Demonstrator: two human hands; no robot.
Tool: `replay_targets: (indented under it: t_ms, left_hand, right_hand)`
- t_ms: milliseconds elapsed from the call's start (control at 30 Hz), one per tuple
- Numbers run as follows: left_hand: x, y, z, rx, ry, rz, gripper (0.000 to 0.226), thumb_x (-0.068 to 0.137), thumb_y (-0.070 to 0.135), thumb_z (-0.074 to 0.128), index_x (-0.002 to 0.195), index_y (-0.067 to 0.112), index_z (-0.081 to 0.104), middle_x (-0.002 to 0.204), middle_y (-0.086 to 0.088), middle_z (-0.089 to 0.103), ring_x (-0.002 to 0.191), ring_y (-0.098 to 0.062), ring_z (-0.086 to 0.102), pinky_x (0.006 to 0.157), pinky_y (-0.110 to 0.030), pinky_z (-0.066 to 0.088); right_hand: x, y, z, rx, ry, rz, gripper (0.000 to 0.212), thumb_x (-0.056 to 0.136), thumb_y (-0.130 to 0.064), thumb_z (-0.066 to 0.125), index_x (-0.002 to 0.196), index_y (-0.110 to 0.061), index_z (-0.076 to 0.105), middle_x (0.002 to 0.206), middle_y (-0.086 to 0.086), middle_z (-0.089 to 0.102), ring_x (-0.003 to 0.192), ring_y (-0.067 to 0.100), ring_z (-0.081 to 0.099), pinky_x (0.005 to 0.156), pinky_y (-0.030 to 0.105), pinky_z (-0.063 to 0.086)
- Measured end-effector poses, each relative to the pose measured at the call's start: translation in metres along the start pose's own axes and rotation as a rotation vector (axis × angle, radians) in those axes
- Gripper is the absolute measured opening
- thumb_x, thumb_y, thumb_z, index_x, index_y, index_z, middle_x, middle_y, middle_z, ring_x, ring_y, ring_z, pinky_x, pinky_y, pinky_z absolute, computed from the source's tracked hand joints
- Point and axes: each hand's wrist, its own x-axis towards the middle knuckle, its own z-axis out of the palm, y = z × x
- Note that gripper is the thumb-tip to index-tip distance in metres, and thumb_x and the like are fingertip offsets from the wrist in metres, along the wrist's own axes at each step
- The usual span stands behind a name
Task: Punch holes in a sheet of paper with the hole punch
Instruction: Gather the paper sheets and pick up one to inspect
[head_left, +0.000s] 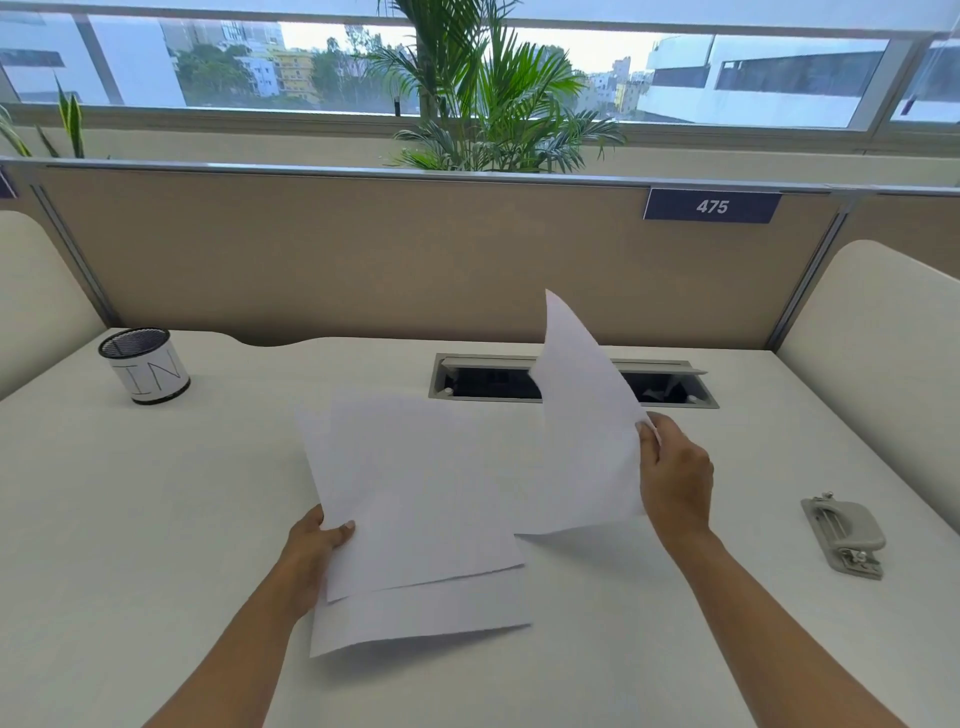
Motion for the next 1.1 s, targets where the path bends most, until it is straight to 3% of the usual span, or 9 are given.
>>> replay_targets:
  t_ms: [133, 233, 400, 667, 833, 967, 1100]
  left_hand:
    - [-0.002, 0.013, -0.016, -0.043, -0.002, 0.018, 0.040, 0.089, -0.002, 0.053, 0.129, 0.002, 0.049, 0.124, -0.020, 0.059, 0.100, -0.036, 0.059, 0.090, -0.047, 0.047]
    - [-0.004, 0.026, -0.030, -0.054, -0.024, 0.052, 0.035, 0.090, 0.001, 0.053, 0.125, 0.004, 0.051, 0.122, -0.019, 0.060, 0.097, -0.035, 0.061, 0.090, -0.047, 0.047]
    - [-0.011, 0.043, -0.039, -0.150, -0.081, 0.106, 0.031, 0.092, 0.003, 0.050, 0.122, 0.010, 0.053, 0.117, -0.015, 0.061, 0.090, -0.028, 0.062, 0.086, -0.044, 0.046]
    - [-0.024, 0.049, 0.004, -0.172, -0.198, 0.132, 0.030, 0.091, 0.002, 0.049, 0.120, 0.007, 0.055, 0.108, -0.012, 0.066, 0.089, -0.028, 0.064, 0.076, -0.040, 0.052]
    - [-0.029, 0.044, 0.031, -0.178, -0.257, 0.104, 0.025, 0.092, 0.004, 0.049, 0.115, 0.009, 0.058, 0.102, -0.010, 0.069, 0.084, -0.026, 0.067, 0.066, -0.036, 0.058]
    - [-0.029, 0.040, 0.040, -0.230, -0.250, 0.076, 0.024, 0.094, 0.007, 0.046, 0.114, 0.008, 0.059, 0.107, -0.015, 0.066, 0.089, -0.029, 0.065, 0.072, -0.040, 0.054]
    - [-0.028, 0.036, 0.044, -0.240, -0.241, 0.048, 0.020, 0.096, 0.008, 0.044, 0.105, 0.013, 0.061, 0.102, -0.010, 0.068, 0.088, -0.028, 0.065, 0.069, -0.040, 0.051]
  right_hand:
    - [0.000, 0.000, -0.002, 0.076, -0.006, 0.017, 0.024, 0.095, -0.013, 0.048, 0.108, 0.002, 0.063, 0.086, 0.020, 0.071, 0.068, 0.034, 0.063, 0.067, 0.039, 0.052]
    - [-0.002, 0.004, -0.003, 0.157, -0.009, 0.076, 0.025, 0.095, -0.014, 0.048, 0.106, 0.003, 0.063, 0.089, 0.018, 0.070, 0.068, 0.024, 0.057, 0.066, 0.029, 0.047]
    - [-0.006, 0.015, -0.001, 0.315, -0.131, 0.256, 0.026, 0.096, -0.019, 0.047, 0.106, -0.001, 0.062, 0.092, 0.009, 0.064, 0.077, 0.021, 0.055, 0.064, 0.023, 0.040]
    - [-0.028, 0.002, 0.011, 0.759, -0.347, 0.578, 0.020, 0.097, -0.022, 0.045, 0.092, -0.015, 0.063, 0.087, 0.003, 0.066, 0.075, 0.018, 0.059, 0.068, 0.030, 0.050]
    - [-0.036, -0.014, 0.017, 0.967, -0.423, 0.669, 0.021, 0.097, -0.018, 0.045, 0.101, -0.009, 0.063, 0.091, 0.003, 0.070, 0.080, 0.018, 0.065, 0.075, 0.030, 0.055]
    - [-0.043, -0.019, 0.018, 1.038, -0.459, 0.720, 0.020, 0.097, -0.019, 0.046, 0.090, -0.013, 0.064, 0.079, -0.002, 0.072, 0.066, 0.010, 0.068, 0.058, 0.023, 0.057]
    - [-0.050, -0.022, 0.017, 1.040, -0.527, 0.736, 0.023, 0.097, -0.022, 0.045, 0.084, -0.015, 0.063, 0.079, 0.000, 0.070, 0.065, 0.010, 0.066, 0.056, 0.023, 0.055]
